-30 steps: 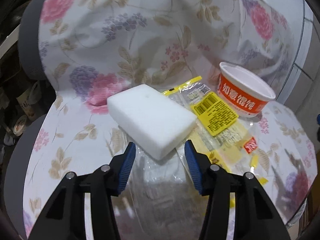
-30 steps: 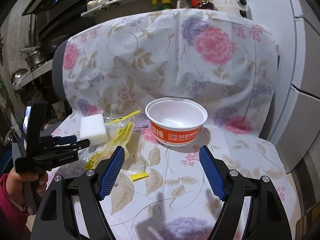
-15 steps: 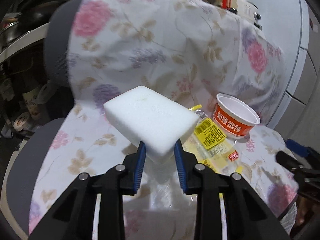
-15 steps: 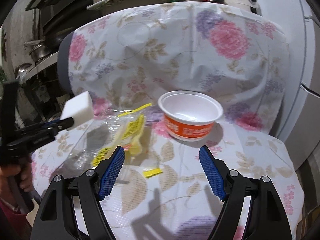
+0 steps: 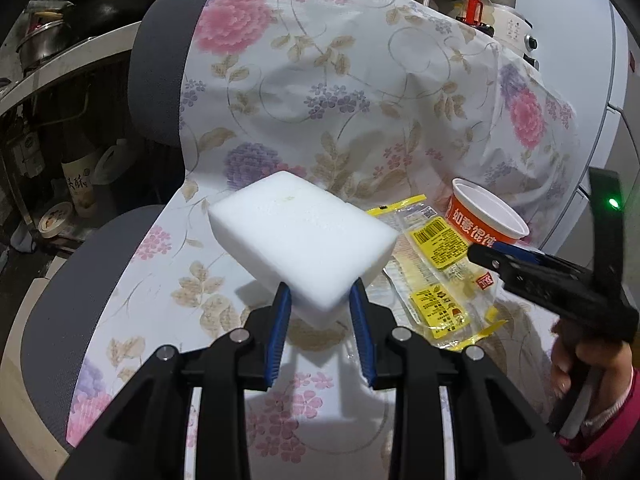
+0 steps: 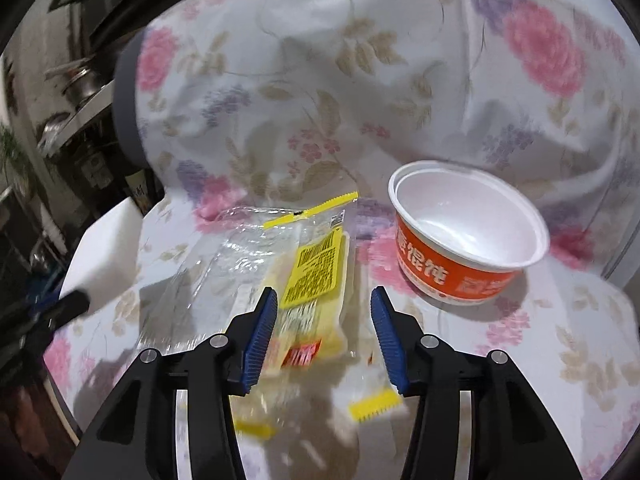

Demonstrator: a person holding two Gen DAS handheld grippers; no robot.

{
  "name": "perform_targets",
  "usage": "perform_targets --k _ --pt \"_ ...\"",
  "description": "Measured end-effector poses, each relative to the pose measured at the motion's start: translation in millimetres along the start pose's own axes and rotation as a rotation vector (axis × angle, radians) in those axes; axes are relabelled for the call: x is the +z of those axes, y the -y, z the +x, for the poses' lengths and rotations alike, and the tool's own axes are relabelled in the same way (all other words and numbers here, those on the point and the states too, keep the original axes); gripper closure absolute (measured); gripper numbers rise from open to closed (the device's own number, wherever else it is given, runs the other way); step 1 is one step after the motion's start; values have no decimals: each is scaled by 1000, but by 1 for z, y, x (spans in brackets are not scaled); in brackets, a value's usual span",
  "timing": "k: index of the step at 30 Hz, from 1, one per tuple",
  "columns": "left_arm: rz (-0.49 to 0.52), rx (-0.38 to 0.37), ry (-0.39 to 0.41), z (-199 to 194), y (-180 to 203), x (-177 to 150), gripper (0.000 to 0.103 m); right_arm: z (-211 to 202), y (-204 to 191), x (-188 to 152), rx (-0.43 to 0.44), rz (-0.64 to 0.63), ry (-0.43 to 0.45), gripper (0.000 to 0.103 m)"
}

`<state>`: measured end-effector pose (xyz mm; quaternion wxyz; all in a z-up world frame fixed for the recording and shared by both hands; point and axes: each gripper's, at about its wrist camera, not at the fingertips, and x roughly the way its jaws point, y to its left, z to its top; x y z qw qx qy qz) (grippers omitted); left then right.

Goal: Collect trash
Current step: 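Grasp the clear yellow-labelled wrapper with the right tool while the left holds the sponge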

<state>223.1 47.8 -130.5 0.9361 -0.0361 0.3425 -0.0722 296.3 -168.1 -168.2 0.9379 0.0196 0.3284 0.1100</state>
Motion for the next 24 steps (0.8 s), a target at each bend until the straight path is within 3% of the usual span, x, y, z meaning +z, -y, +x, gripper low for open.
perform_targets --k 7,11,14,21,24 --pt "5 4 -1 12 1 4 74 23 3 4 31 35 -61 56" --pt "-1 4 -5 15 2 4 74 21 -3 6 34 9 -64 82" --pt "-12 9 -13 12 2 6 74 10 -8 12 35 -3 -13 95" --pt "0 12 39 -14 8 15 74 -60 -5 30 55 -1 180 99" --pt "4 -6 58 -28 18 16 74 -87 3 30 53 4 219 99"
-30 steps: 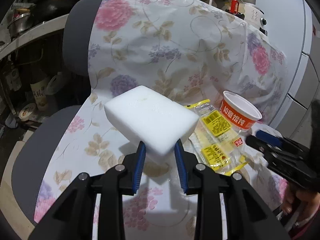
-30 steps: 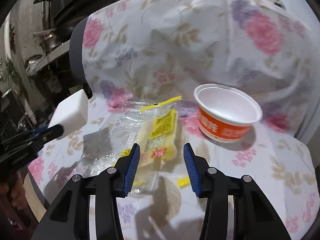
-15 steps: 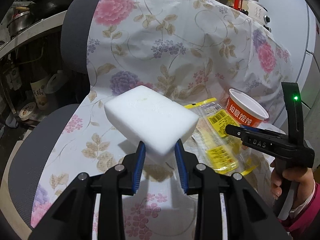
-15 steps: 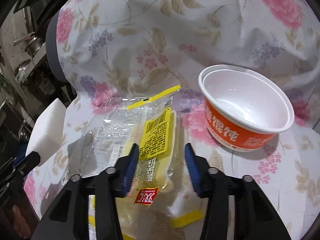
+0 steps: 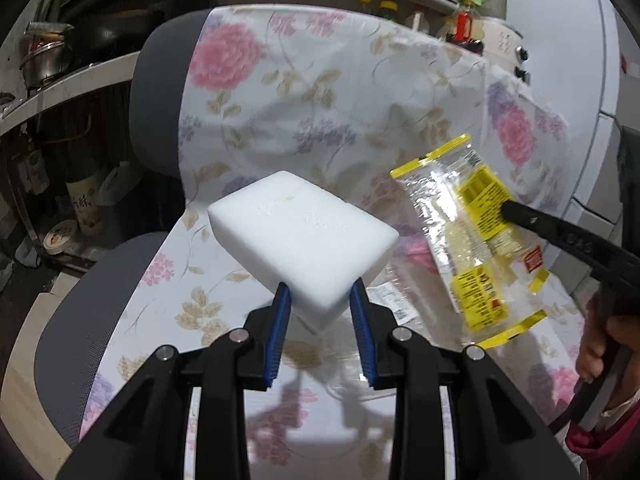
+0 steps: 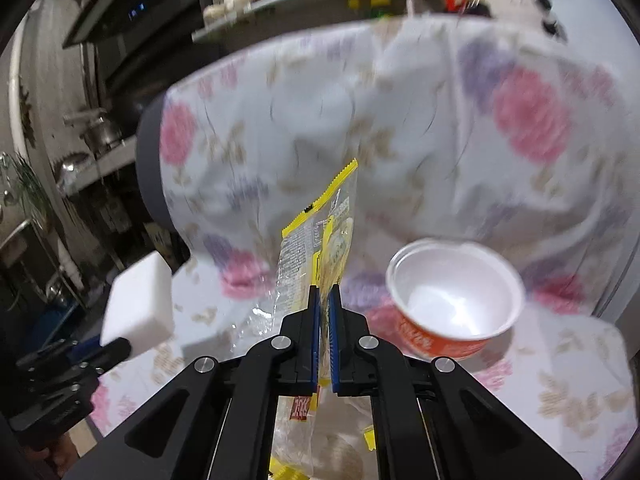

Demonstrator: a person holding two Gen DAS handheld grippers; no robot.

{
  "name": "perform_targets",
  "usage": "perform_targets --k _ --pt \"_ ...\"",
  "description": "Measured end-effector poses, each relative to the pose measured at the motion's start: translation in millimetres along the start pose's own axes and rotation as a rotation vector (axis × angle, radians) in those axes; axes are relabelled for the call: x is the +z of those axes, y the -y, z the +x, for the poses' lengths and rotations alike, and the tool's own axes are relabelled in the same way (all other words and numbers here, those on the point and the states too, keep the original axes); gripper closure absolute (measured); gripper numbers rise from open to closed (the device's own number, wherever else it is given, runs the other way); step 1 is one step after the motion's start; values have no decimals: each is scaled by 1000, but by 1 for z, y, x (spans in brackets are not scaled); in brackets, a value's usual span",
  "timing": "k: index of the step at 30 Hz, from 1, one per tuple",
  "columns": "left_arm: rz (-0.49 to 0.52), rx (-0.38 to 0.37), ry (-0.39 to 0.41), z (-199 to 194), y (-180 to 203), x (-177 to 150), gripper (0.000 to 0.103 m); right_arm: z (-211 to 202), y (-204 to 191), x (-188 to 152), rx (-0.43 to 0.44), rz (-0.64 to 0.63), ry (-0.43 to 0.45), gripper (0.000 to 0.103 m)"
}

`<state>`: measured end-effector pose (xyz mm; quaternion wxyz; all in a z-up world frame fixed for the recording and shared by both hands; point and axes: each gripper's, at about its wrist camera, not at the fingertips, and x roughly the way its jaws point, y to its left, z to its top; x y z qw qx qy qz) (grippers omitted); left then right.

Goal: Collect trash
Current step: 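Grasp the clear yellow-labelled wrapper with the right tool while the left holds the sponge, then carry sponge and wrapper over the bin and open both tools to drop them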

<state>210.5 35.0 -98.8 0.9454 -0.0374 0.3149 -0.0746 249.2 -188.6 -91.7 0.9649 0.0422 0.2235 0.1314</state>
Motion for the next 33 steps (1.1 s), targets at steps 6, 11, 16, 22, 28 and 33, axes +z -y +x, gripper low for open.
perform_targets --k 6,11,16,22,28,33 --pt "42 -93 28 -17 38 -5 74 -59 27 -16 -34 36 41 99" --pt "112 -222 27 -24 91 -19 74 -100 56 -41 -106 71 56 99" --pt "194 -353 12 -30 146 -40 74 -147 92 -73 -205 126 70 99" --pt "285 -501 -11 -35 211 -63 74 -204 132 -111 -335 205 100 99" --pt "390 -629 -25 -43 272 -92 74 -257 169 -154 -478 285 104 99" --pt "453 -723 -63 -46 316 -120 74 -291 194 -187 -568 357 101 99"
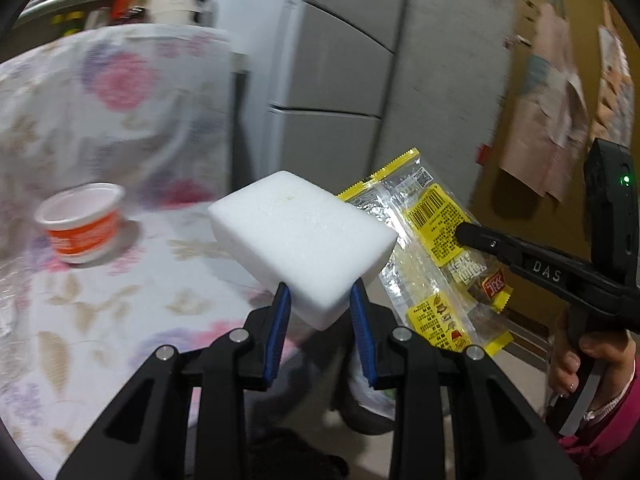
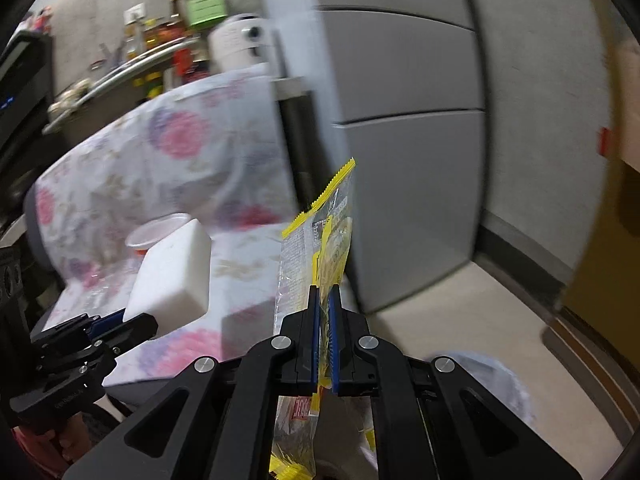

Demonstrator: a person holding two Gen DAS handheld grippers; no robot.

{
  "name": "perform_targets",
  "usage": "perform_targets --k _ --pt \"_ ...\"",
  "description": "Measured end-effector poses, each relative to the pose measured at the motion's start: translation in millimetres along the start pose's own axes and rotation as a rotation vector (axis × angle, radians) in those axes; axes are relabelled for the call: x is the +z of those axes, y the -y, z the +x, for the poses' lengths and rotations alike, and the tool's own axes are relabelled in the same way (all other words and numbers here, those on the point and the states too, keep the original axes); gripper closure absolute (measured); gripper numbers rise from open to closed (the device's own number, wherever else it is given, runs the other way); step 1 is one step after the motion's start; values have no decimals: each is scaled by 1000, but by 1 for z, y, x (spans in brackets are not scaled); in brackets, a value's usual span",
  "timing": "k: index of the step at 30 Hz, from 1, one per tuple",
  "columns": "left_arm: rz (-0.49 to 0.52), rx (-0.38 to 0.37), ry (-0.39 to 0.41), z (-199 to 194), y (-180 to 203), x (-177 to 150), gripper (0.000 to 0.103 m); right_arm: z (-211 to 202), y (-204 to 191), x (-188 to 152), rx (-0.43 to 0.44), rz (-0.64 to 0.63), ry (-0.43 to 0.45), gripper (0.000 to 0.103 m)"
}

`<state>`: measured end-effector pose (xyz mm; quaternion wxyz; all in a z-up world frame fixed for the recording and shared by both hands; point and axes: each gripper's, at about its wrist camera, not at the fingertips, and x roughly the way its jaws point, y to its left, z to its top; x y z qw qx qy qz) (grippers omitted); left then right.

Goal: Collect trash
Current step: 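Carry sponge and wrapper over the bin and open both tools to drop them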

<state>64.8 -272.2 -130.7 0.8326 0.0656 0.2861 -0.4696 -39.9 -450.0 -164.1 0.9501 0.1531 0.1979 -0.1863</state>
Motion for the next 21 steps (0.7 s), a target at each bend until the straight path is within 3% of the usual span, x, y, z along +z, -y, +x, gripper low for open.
perform_targets --k 10,21 --pt "163 -182 -66 58 88 -18 73 -21 81 -43 -165 112 -36 98" --pt "212 -236 -200 118 121 -27 71 15 147 -82 -239 237 -162 98"
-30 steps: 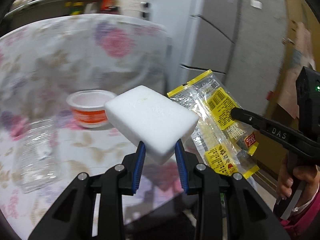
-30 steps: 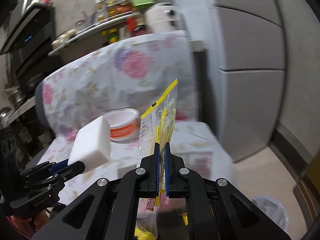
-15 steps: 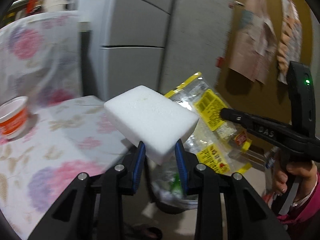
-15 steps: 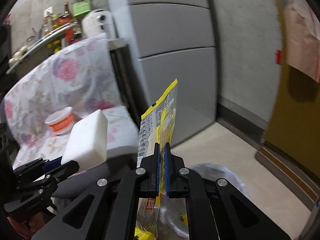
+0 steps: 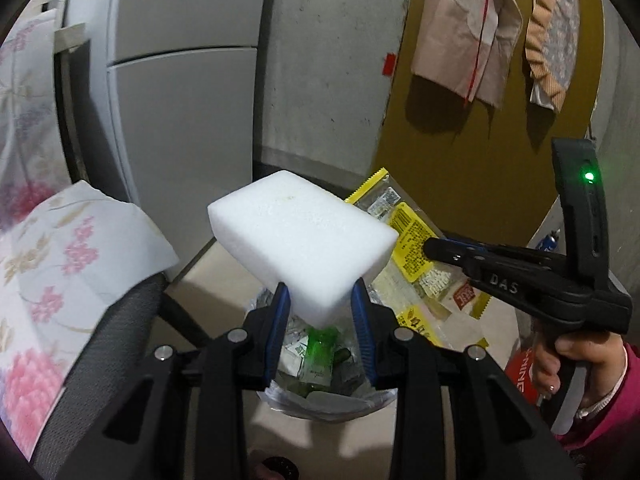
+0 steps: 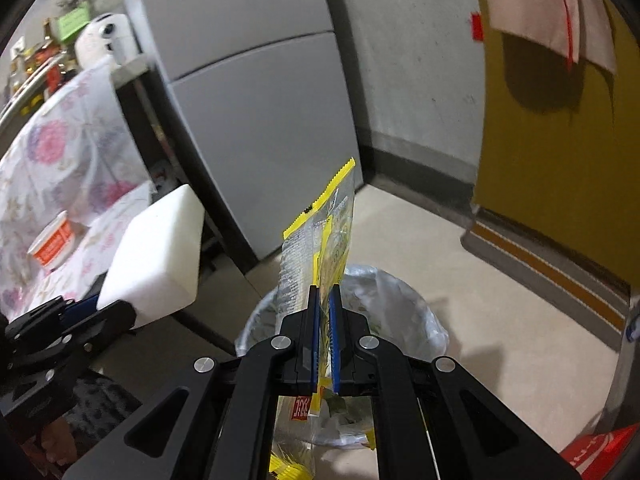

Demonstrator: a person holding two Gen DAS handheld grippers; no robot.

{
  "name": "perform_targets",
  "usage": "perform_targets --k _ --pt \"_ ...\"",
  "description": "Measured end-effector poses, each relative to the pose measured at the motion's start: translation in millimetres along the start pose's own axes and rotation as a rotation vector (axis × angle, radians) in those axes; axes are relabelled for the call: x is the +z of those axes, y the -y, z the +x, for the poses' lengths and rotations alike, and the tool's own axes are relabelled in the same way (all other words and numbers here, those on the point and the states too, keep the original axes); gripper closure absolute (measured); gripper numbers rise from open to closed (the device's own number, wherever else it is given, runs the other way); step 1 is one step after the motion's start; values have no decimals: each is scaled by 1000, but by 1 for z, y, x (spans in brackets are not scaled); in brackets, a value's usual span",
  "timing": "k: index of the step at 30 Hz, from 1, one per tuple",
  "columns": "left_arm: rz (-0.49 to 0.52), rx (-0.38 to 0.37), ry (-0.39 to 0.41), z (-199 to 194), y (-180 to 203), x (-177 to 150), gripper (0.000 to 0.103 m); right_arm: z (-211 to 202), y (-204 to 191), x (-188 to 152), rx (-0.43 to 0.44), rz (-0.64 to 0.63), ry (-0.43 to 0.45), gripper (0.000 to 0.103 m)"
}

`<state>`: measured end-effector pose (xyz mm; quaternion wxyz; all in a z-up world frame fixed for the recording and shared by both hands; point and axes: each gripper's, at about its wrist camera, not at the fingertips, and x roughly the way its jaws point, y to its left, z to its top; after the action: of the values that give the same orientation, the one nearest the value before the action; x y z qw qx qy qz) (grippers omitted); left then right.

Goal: Collect trash
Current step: 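Carry sponge and wrapper over the bin and open both tools to drop them, then move both tools back toward the chair seat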

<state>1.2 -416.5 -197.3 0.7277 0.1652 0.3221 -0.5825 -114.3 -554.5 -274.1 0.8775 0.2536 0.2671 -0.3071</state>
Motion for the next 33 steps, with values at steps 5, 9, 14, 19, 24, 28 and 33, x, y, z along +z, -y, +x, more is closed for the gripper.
perform_targets --k 5,9,14,19,24,28,33 --pt "-21 -2 -32 18 1 6 64 28 8 -1 13 39 -53 90" --pt "-35 4 -33 20 -5 6 54 32 10 -2 9 65 -63 81" --pt "-80 25 -4 6 -21 6 54 14 12 6 -21 53 -12 75" --pt "-126 69 40 -17 -37 5 54 -25 9 23 -26 56 85 75" --pt "-158 122 90 -48 -53 1 54 -66 -15 41 -24 4 193 75" --pt "-164 192 115 -71 -60 -2 54 -89 -46 49 -3 -60 250 68" --pt "-202 298 142 -114 -77 -14 54 -92 -91 49 62 -144 239 56"
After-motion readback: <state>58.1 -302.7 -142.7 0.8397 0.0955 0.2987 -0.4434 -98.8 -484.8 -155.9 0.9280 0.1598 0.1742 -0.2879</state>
